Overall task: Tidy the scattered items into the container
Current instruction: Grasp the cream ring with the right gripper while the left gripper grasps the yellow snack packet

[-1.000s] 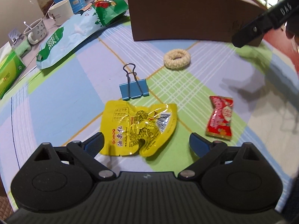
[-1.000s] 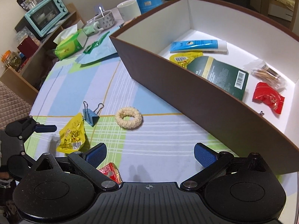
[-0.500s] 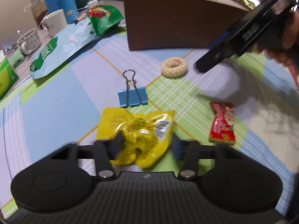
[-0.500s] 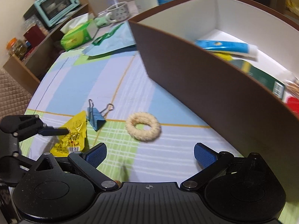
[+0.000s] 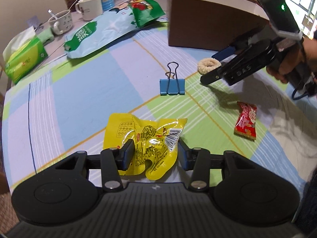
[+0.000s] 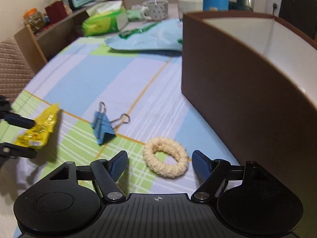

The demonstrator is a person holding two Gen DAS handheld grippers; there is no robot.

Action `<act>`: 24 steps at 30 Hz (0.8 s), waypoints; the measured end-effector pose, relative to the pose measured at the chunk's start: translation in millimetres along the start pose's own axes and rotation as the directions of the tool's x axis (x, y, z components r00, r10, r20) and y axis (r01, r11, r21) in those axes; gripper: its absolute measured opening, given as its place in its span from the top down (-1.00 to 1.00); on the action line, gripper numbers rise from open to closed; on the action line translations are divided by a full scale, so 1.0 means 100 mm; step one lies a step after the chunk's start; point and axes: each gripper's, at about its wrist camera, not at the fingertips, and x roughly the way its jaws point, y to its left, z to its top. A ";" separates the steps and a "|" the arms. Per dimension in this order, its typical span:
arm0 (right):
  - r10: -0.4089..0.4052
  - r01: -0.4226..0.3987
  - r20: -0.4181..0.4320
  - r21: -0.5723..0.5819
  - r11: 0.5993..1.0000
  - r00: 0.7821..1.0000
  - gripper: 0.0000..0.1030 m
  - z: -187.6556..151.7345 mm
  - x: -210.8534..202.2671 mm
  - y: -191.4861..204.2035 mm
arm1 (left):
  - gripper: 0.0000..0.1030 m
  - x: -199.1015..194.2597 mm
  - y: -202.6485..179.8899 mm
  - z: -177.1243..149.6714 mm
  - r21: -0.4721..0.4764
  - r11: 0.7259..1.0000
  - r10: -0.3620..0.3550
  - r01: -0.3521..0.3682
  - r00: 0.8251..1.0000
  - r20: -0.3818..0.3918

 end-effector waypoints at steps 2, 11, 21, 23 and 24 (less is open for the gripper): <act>-0.026 0.026 0.003 -0.030 0.999 1.000 -0.19 -0.02 -0.01 0.03 | 0.21 -0.02 -0.01 -0.01 -0.005 1.000 0.004 -0.004 1.000 0.000; 0.019 -0.022 -0.083 -0.028 0.999 0.996 0.64 -0.19 -0.28 0.04 | 0.21 -0.13 -0.16 0.01 0.001 1.000 0.018 -0.018 1.000 -0.003; 0.076 -0.069 -0.058 0.117 0.991 0.995 0.64 -0.50 -1.01 -0.13 | 0.21 -0.39 -0.46 0.08 0.047 0.999 0.021 -0.023 0.999 0.033; 0.070 -0.064 -0.047 0.121 0.991 0.996 0.64 -0.54 -1.15 -0.17 | 0.21 -0.44 -0.53 0.11 0.062 0.998 0.017 -0.020 0.999 0.039; 0.067 -0.062 -0.042 0.123 0.991 0.997 0.64 -0.55 -1.22 -0.19 | 0.21 -0.45 -0.56 0.13 0.072 0.997 0.015 -0.018 0.999 0.041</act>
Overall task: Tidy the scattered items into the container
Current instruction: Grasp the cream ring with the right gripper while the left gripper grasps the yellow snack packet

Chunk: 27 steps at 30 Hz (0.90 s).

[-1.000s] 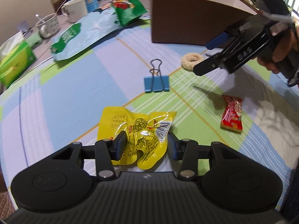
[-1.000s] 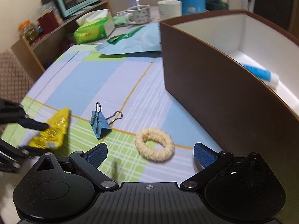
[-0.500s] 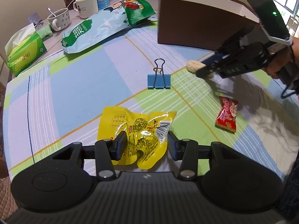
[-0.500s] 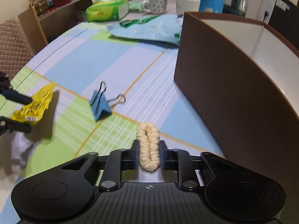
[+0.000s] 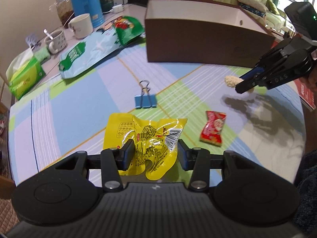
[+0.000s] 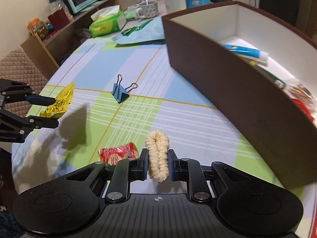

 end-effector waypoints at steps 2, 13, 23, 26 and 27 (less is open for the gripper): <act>-0.008 0.008 0.011 -0.002 1.000 1.000 0.64 -0.03 -0.14 -0.03 | 0.21 -0.03 -0.06 0.05 0.023 1.000 -0.002 0.001 1.000 0.007; -0.068 0.067 0.091 0.006 0.998 0.994 0.63 -0.08 -0.82 -0.38 | 0.21 -0.14 -0.32 0.40 0.113 0.993 0.013 -0.018 0.999 0.050; -0.111 0.105 0.176 0.042 0.994 0.978 0.64 0.13 -1.46 -0.96 | 0.21 -0.26 -0.41 0.95 0.211 0.975 0.052 -0.077 0.991 0.124; -0.132 0.129 0.186 0.028 0.991 0.974 0.64 0.27 -1.58 -1.15 | 0.21 -0.28 -0.44 1.18 0.253 0.963 0.055 -0.092 0.987 0.148; -0.135 0.133 0.189 0.022 0.991 0.973 0.63 0.31 -1.62 -1.20 | 0.21 -0.28 -0.45 1.26 0.268 0.959 0.056 -0.097 0.986 0.158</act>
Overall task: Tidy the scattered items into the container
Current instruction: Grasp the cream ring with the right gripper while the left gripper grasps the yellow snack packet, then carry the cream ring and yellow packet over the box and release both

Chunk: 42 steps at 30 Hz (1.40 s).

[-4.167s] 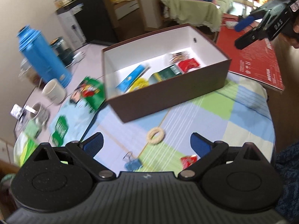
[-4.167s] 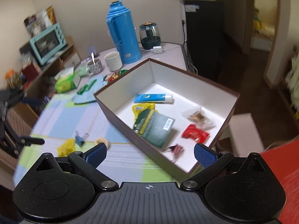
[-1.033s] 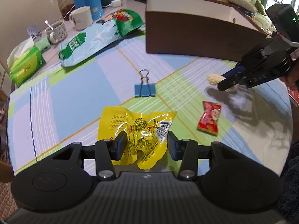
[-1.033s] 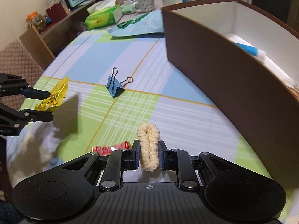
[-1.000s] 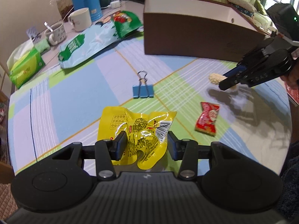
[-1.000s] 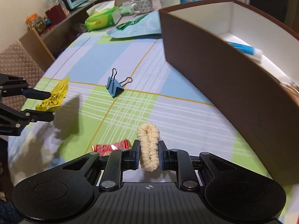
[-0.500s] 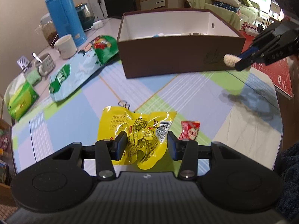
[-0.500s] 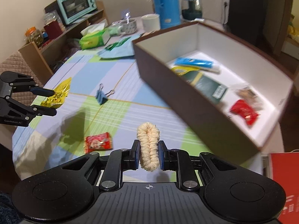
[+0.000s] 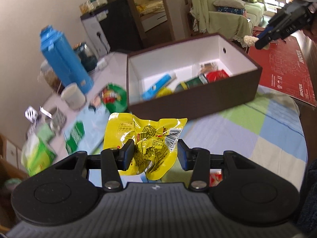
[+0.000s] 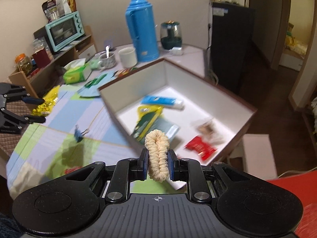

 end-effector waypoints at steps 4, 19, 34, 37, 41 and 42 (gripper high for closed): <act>0.002 -0.002 0.010 -0.019 1.000 1.000 0.63 0.20 -0.03 -0.21 | 0.21 0.06 0.01 0.35 0.066 0.998 0.006 -0.008 0.999 0.037; 0.031 -0.035 -0.041 -0.104 0.994 0.999 0.63 0.62 0.37 -0.77 | 0.21 0.87 -0.32 1.44 0.248 0.967 -0.081 0.062 0.995 0.064; 0.078 -0.088 -0.100 -0.093 0.992 0.992 0.63 0.75 0.82 -1.18 | 0.21 1.85 -0.59 1.88 0.231 0.956 -0.191 0.181 0.982 0.017; 0.082 -0.093 -0.114 -0.092 0.991 0.990 0.63 0.77 0.90 -1.25 | 0.21 2.06 -0.65 1.91 0.235 0.948 -0.219 0.215 0.976 -0.010; 0.086 -0.099 -0.130 -0.091 0.991 0.988 0.63 0.79 1.00 -1.33 | 0.21 2.33 -0.71 1.92 0.245 0.938 -0.242 0.247 0.969 -0.048; 0.088 -0.100 -0.133 -0.090 0.991 0.987 0.63 0.79 1.03 -1.34 | 0.21 2.39 -0.72 1.92 0.246 0.935 -0.248 0.255 0.967 -0.057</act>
